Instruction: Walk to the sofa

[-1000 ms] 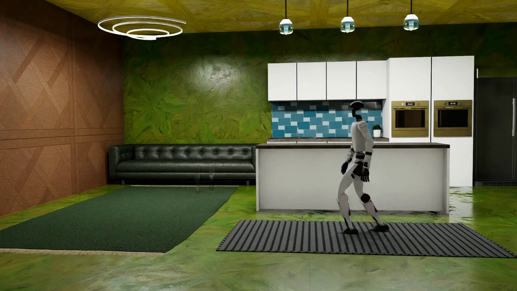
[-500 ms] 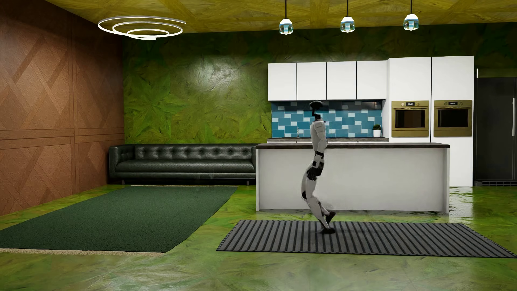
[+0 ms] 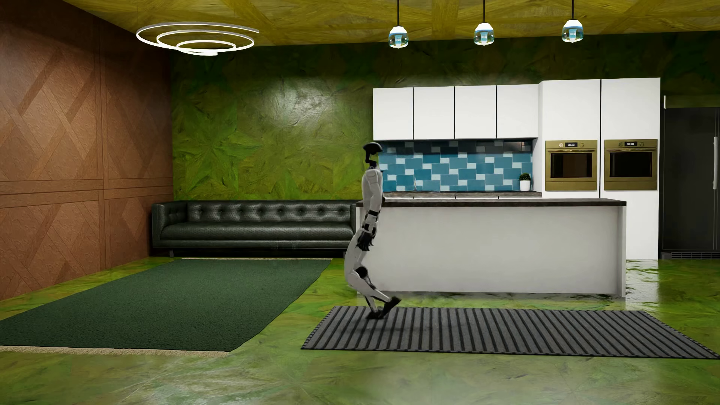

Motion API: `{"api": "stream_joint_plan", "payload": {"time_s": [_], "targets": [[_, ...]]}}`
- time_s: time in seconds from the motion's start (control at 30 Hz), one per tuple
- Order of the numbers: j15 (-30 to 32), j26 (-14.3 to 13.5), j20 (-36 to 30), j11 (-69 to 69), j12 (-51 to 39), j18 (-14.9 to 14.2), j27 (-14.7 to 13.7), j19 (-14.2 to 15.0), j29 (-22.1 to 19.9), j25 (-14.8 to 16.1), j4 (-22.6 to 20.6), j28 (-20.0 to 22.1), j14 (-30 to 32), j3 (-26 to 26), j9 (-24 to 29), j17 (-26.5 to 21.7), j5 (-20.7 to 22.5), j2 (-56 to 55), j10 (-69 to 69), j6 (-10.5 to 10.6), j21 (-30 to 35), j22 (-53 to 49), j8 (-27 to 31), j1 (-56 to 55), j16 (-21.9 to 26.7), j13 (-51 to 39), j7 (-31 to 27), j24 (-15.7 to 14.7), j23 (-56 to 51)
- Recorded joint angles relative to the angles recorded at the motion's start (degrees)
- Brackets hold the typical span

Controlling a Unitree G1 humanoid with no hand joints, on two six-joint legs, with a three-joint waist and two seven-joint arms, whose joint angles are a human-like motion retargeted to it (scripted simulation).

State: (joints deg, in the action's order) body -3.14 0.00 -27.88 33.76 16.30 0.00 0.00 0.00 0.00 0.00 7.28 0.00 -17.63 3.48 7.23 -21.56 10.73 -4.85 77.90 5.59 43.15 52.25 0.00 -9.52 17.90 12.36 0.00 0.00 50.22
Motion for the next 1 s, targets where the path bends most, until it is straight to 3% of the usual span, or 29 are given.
{"api": "stream_joint_plan", "payload": {"time_s": [0.03,0.1,0.17,0.2,0.23,0.27,0.3,0.33,0.37,0.4,0.43,0.47,0.5,0.53,0.57,0.6,0.63,0.67,0.7,0.73,0.77,0.8,0.83,0.87,0.9,0.93,1.0], "targets": [[-4.8,0.0,-0.8,-3.2,1.6,0.0,0.0,0.0,0.0,0.0,0.1,0.0,-0.3,3.5,0.1,-1.2,-0.9,5.9,-7.3,-1.1,2.0,-0.2,0.0,-2.7,0.5,-2.2,0.0,0.0,-2.1],[-13.3,0.0,-0.1,-8.0,3.4,0.0,0.0,0.0,0.0,0.0,0.5,0.0,3.3,7.6,-0.2,-2.0,-2.9,15.3,-26.4,-3.1,-0.7,1.1,0.0,-7.2,1.6,-6.1,0.0,0.0,-4.4],[-20.2,0.0,-1.4,-9.6,3.7,0.0,0.0,0.0,0.0,0.0,0.9,0.0,13.4,10.0,-2.0,-2.8,-3.5,20.9,-44.6,-3.3,-5.6,2.8,0.0,-10.2,2.0,-9.6,0.0,0.0,-5.9],[-21.0,0.0,-1.1,-9.6,3.7,0.0,0.0,0.0,0.0,0.0,1.0,0.0,18.8,9.9,-2.9,-2.8,-3.4,22.7,-68.3,-3.9,-8.0,3.6,0.0,-12.5,2.1,-10.8,0.0,0.0,-6.1],[-19.6,0.0,-2.1,-8.3,3.7,0.0,0.0,0.0,0.0,0.0,1.0,0.0,14.2,11.4,-2.9,-3.7,-4.6,24.3,-49.0,-4.2,-8.4,3.5,0.0,-14.8,2.3,-11.4,0.0,0.0,-7.6],[-16.1,0.0,-3.1,-5.9,3.3,0.0,0.0,0.0,0.0,0.0,-0.7,0.0,14.7,13.0,-2.2,-3.7,-6.4,26.8,-43.7,-5.1,-11.6,4.3,0.0,-15.9,2.5,-10.2,0.0,0.0,-9.1],[-8.8,0.0,-3.4,0.1,3.3,0.0,0.0,0.0,0.0,0.0,-1.9,0.0,17.6,14.1,-3.1,-2.7,-8.0,26.0,-38.6,-6.2,-13.2,5.4,0.0,-17.0,2.4,-9.0,0.0,0.0,-8.3],[2.9,0.0,-3.2,10.4,3.1,0.0,0.0,0.0,0.0,0.0,-4.7,0.0,15.6,14.4,-2.8,-0.8,-10.6,23.9,-33.9,-8.1,-13.8,6.9,0.0,-15.3,2.3,-7.1,0.0,0.0,-6.4],[12.2,0.0,-2.2,25.1,2.3,0.0,0.0,0.0,0.0,0.0,-6.7,0.0,12.5,13.1,-2.8,-0.2,-10.3,17.2,-33.2,-7.9,-12.9,7.3,0.0,-13.2,1.9,-5.5,0.0,0.0,-5.5],[12.3,0.0,-0.5,39.9,2.1,0.0,0.0,0.0,0.0,0.0,-9.0,0.0,9.7,11.8,-1.6,0.6,-11.4,10.3,-33.8,-8.2,-11.3,6.0,0.0,-9.1,1.6,-4.9,0.0,0.0,-4.3],[8.7,0.0,-1.1,48.1,1.2,0.0,0.0,0.0,0.0,0.0,-8.4,0.0,8.3,9.6,-0.6,0.6,-11.1,3.6,-35.9,-7.4,-7.2,4.2,0.0,-3.6,1.7,-4.8,0.0,0.0,-3.3],[8.0,0.0,-0.9,48.5,0.7,0.0,0.0,0.0,0.0,0.0,-7.1,0.0,7.7,6.2,-0.5,1.8,-9.5,-2.5,-38.1,-5.6,-7.2,1.8,0.0,1.0,1.5,-3.3,0.0,0.0,-2.0],[10.0,0.0,-1.4,42.5,-0.5,0.0,0.0,0.0,0.0,0.0,-6.9,0.0,6.9,2.1,0.1,0.4,-9.1,-7.5,-40.5,-4.2,-5.9,-0.7,0.0,4.9,1.7,-0.7,0.0,0.0,-5.1],[15.0,0.0,-1.5,30.8,-1.6,0.0,0.0,0.0,0.0,0.0,-5.6,0.0,6.1,-0.8,0.6,1.3,-8.3,-10.4,-42.5,-3.5,-2.9,-2.8,0.0,9.7,2.5,-0.3,0.0,0.0,0.0],[17.5,0.0,-0.1,17.3,-2.2,0.0,0.0,0.0,0.0,0.0,-5.7,0.0,5.1,-3.4,-0.2,1.9,-8.4,-13.8,-44.9,-3.2,-5.1,-5.4,0.0,13.0,2.6,1.5,0.0,0.0,1.5],[11.5,0.0,0.9,3.4,-2.6,0.0,0.0,0.0,0.0,0.0,-5.5,0.0,3.2,-5.1,-0.7,1.9,-7.7,-14.5,-47.2,-3.0,-5.4,-7.6,0.0,17.8,3.1,2.8,0.0,0.0,3.0],[-8.6,0.0,2.9,-4.0,-3.3,0.0,0.0,0.0,0.0,0.0,-6.6,0.0,0.8,-5.9,-1.7,1.5,-7.3,-14.3,-49.0,-3.7,-3.7,-9.7,0.0,21.3,3.8,3.8,0.0,0.0,3.3],[7.6,0.0,4.6,-24.4,-3.6,0.0,0.0,0.0,0.0,0.0,-6.9,0.0,-2.5,-6.5,-3.2,0.9,-7.7,-15.5,-49.0,-4.1,-2.4,-11.2,0.0,23.3,4.6,5.1,0.0,0.0,3.3],[9.8,0.0,6.2,-26.0,-3.9,0.0,0.0,0.0,0.0,0.0,-7.8,0.0,-4.6,-7.2,-3.6,0.6,-7.7,-16.7,-48.8,-4.5,-1.2,-11.2,0.0,25.0,5.0,6.2,0.0,0.0,3.9],[-9.9,0.0,8.1,-5.4,-3.5,0.0,0.0,0.0,0.0,0.0,-7.5,0.0,-4.9,-8.1,-3.1,0.4,-6.8,-18.6,-47.1,-3.8,-0.3,-10.6,0.0,26.7,4.6,6.8,0.0,0.0,4.6],[-3.3,0.0,10.0,-3.4,-2.6,0.0,0.0,0.0,0.0,0.0,-6.9,0.0,-2.5,-8.4,-3.1,0.2,-4.8,-18.8,-43.3,-2.9,-0.2,-9.1,0.0,27.6,4.1,7.4,0.0,0.0,5.2],[6.4,0.0,10.6,-3.3,-1.8,0.0,0.0,0.0,0.0,0.0,-3.8,0.0,5.7,-8.0,-3.4,0.1,-1.7,-18.8,-33.5,-0.4,-0.9,-7.3,0.0,24.5,3.1,8.0,0.0,0.0,5.9],[12.9,0.0,10.1,0.8,-0.5,0.0,0.0,0.0,0.0,0.0,-1.4,0.0,16.4,-7.0,-2.2,-0.3,0.7,-17.5,-20.3,0.8,-0.5,-4.6,0.0,21.3,2.2,8.2,0.0,0.0,6.9],[14.2,0.0,9.7,2.7,0.5,0.0,0.0,0.0,0.0,0.0,0.3,0.0,15.6,-5.8,-1.5,-0.5,2.5,-15.6,-7.4,1.1,-1.4,-3.3,0.0,14.8,1.9,7.8,0.0,0.0,6.5],[13.4,0.0,8.5,1.9,1.0,0.0,0.0,0.0,0.0,0.0,1.1,0.0,9.1,-5.8,0.3,-0.9,3.4,-10.9,-1.2,1.0,-3.1,-2.2,0.0,8.7,1.8,7.3,0.0,0.0,4.9],[10.3,0.0,7.1,0.7,1.2,0.0,0.0,0.0,0.0,0.0,0.6,0.0,6.7,-3.0,0.6,-0.7,2.9,-7.2,-3.3,-0.6,-4.6,-0.5,0.0,3.1,1.8,6.2,0.0,0.0,4.0],[3.1,0.0,6.4,-0.7,3.1,0.0,0.0,0.0,0.0,0.0,-0.1,0.0,4.9,3.5,0.9,-1.6,2.6,-0.3,-22.5,-3.9,-5.2,-0.1,0.0,-2.7,2.9,3.9,0.0,0.0,-0.9]]}}
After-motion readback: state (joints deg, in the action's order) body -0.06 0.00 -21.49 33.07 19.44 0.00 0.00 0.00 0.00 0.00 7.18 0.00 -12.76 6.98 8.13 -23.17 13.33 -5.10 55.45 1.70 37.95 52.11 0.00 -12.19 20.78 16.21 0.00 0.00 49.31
